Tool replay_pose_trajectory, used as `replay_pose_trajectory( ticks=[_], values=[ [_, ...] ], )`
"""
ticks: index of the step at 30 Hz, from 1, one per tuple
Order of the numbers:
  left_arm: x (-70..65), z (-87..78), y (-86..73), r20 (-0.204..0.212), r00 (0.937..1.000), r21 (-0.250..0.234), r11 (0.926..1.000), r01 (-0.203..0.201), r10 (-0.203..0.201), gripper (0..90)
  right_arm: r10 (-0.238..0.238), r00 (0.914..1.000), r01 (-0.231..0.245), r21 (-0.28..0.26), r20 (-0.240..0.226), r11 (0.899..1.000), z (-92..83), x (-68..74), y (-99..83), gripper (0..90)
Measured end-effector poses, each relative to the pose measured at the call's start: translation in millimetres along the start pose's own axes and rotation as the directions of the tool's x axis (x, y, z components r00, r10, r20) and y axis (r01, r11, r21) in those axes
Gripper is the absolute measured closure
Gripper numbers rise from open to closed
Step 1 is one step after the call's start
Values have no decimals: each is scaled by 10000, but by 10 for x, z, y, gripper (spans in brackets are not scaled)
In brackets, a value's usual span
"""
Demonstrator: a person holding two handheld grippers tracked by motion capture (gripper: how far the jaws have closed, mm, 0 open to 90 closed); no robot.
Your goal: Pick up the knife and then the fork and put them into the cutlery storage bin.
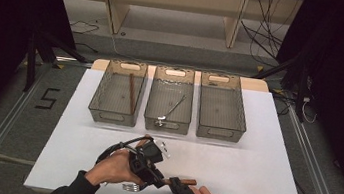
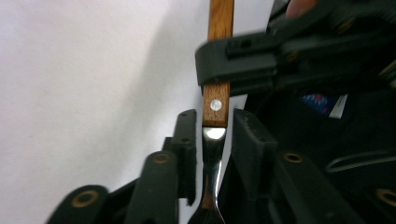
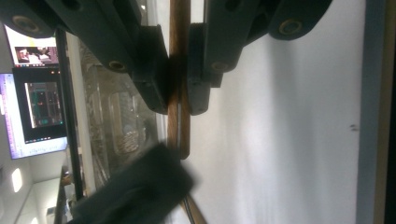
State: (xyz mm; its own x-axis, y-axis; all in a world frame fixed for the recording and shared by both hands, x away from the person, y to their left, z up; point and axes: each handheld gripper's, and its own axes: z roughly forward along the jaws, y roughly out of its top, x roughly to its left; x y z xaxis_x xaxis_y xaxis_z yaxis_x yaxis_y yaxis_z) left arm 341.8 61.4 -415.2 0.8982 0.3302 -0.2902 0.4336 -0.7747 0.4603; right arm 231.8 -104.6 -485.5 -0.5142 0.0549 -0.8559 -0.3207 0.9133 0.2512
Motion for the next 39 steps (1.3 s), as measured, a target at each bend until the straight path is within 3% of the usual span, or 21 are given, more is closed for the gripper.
replay_pose_trajectory(
  ticks=[5, 8, 10, 14, 17, 18, 20, 23, 24, 27, 28, 29, 32, 33, 35, 37, 38, 39],
  values=[
    [74, -198, -49, -444, 9975, -1120, 9925, 488, -541, 547, 148, 9998, -148, 15, -109, 9999, 10, -6, -19, 806],
    [123, -311, -92, -992, 9910, -1825, 9807, 704, -896, 422, 556, 9984, -557, -28, -133, 9984, -8, -60, -41, 807],
    [154, -406, -123, -1175, 9865, -2389, 9674, 838, -1144, 391, 926, 9956, -925, 37, -135, 9957, -20, -103, -64, 807],
    [196, -596, -191, -1569, 9760, -3505, 9324, 882, -1513, 330, 1714, 9850, -1714, 56, -207, 9852, -44, -194, -122, 808],
    [221, -713, -249, -2010, 9631, -3990, 9129, 865, -1791, 294, 1811, 9834, -1809, 162, -149, 9834, -53, -273, -188, 808],
    [228, -736, -268, -2088, 9596, -4149, 9056, 877, -1886, 282, 2097, 9776, -2093, 226, -168, 9776, -57, -297, -214, 808],
    [247, -762, -304, -2327, 9532, -4215, 9033, 801, -1931, 251, 2451, 9695, -2447, 308, -99, 9691, -59, -363, -279, 808],
    [281, -757, -357, -2477, 9463, -4405, 8941, 811, -2079, 220, 3332, 9427, -3320, 535, -144, 9418, -62, -476, -387, 808],
    [297, -748, -372, -2492, 9446, -4438, 8921, 844, -2134, 217, 3457, 9381, -3444, 516, -196, 9374, -63, -530, -431, 808],
    [342, -713, -416, -2792, 9301, -4531, 8868, 916, -2387, 199, 4414, 8966, -4387, 653, -352, 8963, -63, -681, -545, 808],
    [357, -702, -429, -2826, 9272, -4544, 8856, 962, -2458, 194, 4797, 8764, -4769, 628, -428, 8767, -58, -734, -581, 808],
    [367, -685, -442, -2787, 9248, -4636, 8796, 1064, -2588, 187, 5146, 8562, -5116, 644, -453, 8568, -59, -788, -621, 808],
    [390, -640, -483, -2899, 9169, -4696, 8756, 1134, -2742, 179, 6328, 7710, -6301, 585, -710, 7743, -43, -970, -763, 808],
    [398, -623, -498, -2953, 9137, -4721, 8741, 1145, -2791, 175, 6721, 7363, -6699, 549, -782, 7404, -34, -1032, -813, 808],
    [413, -594, -529, -3047, 9082, -4695, 8749, 1189, -2869, 170, 7456, 6591, -7449, 509, -988, 6652, -18, -1152, -907, 808],
    [424, -570, -558, -3114, 9031, -4683, 8747, 1250, -2957, 169, 7911, 6009, -7933, 363, -1138, 6078, 2, -1263, -987, 808],
    [431, -562, -576, -3163, 9006, -4661, 8757, 1262, -2982, 168, 8069, 5788, -8103, 281, -1179, 5854, 17, -1314, -1020, 808],
    [431, -555, -585, -3173, 8982, -4713, 8725, 1289, -3041, 168, 8303, 5426, -8352, 231, -1271, 5494, 32, -1375, -1054, 808]
  ],
)
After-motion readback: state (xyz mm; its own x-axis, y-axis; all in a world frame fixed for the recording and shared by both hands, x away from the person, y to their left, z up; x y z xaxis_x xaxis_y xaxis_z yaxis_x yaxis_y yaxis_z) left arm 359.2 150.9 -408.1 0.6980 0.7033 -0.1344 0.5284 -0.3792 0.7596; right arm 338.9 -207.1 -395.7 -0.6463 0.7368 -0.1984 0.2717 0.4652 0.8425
